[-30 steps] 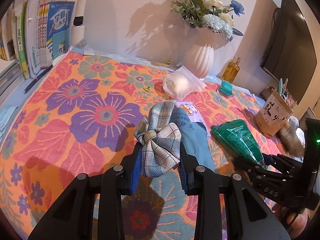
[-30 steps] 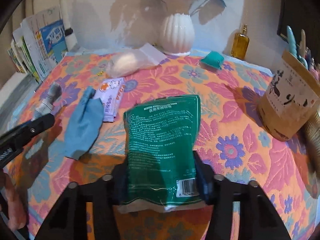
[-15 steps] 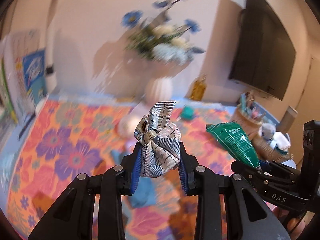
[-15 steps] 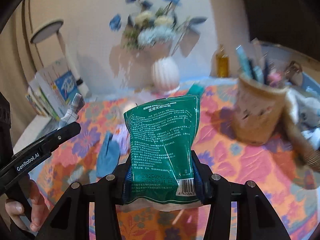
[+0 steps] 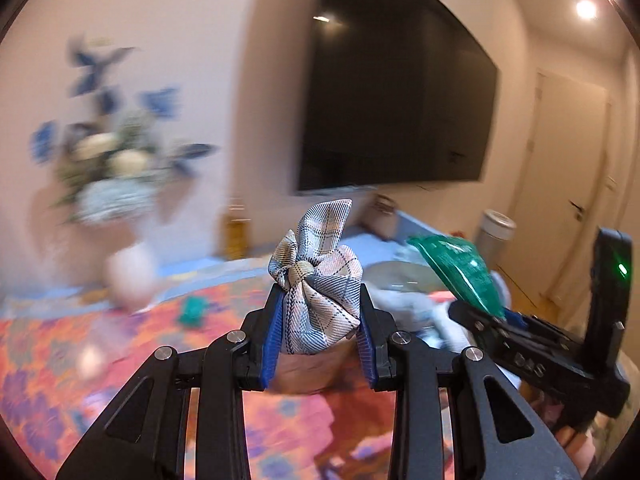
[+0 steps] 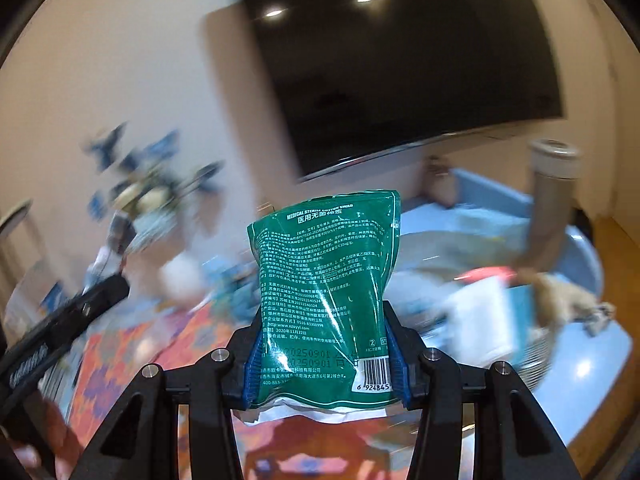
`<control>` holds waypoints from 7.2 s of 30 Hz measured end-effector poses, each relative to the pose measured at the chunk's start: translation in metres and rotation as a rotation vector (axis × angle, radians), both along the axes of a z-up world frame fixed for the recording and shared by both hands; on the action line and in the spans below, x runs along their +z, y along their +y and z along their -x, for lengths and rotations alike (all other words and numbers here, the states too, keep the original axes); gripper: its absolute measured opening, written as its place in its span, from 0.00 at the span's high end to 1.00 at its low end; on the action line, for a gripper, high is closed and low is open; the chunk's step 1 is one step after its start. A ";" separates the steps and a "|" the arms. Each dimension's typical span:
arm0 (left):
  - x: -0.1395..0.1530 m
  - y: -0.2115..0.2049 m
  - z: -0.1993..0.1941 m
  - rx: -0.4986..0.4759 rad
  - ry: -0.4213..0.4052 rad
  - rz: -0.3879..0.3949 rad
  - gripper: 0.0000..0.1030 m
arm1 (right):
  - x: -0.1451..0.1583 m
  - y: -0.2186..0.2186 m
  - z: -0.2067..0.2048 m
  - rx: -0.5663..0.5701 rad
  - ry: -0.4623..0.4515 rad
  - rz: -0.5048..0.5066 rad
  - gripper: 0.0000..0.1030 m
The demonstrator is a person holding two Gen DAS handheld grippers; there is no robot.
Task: Organize soft objects
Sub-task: 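Carry the scrunchie and green pack to the amber plate while both tools release them, then move both open tools back over the floral tablecloth toward the blue cloth, then grasp the light blue cloth with the left tool while the right tool grasps the white wipes packet, then lift the blue cloth with the left tool while the right tool lifts the wipes packet, then carry the cloth and wipes packet over the amber plate while both tools open to release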
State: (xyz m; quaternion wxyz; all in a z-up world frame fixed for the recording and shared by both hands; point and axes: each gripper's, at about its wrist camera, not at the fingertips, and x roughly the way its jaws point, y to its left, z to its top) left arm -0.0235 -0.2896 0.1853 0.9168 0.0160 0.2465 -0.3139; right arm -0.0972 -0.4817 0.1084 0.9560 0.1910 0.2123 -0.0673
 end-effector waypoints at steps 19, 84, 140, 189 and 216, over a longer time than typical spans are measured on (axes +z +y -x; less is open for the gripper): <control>-0.084 -0.138 -0.007 -0.232 0.071 -0.218 0.23 | -0.042 -0.149 -0.028 -0.173 0.137 -0.236 0.22; -0.182 0.292 -0.015 0.600 0.417 -0.218 0.01 | -0.133 0.237 -0.102 0.320 0.440 0.266 0.00; -0.168 0.284 -0.037 0.270 0.411 -0.049 0.22 | -0.115 0.295 -0.112 0.522 0.383 0.239 0.60; 0.023 0.099 0.065 0.022 -0.084 -0.115 0.90 | 0.005 0.119 0.022 0.251 -0.092 0.097 0.60; -0.079 -0.146 -0.011 -0.323 0.181 -0.232 0.55 | -0.059 -0.145 -0.006 -0.235 0.050 -0.255 0.25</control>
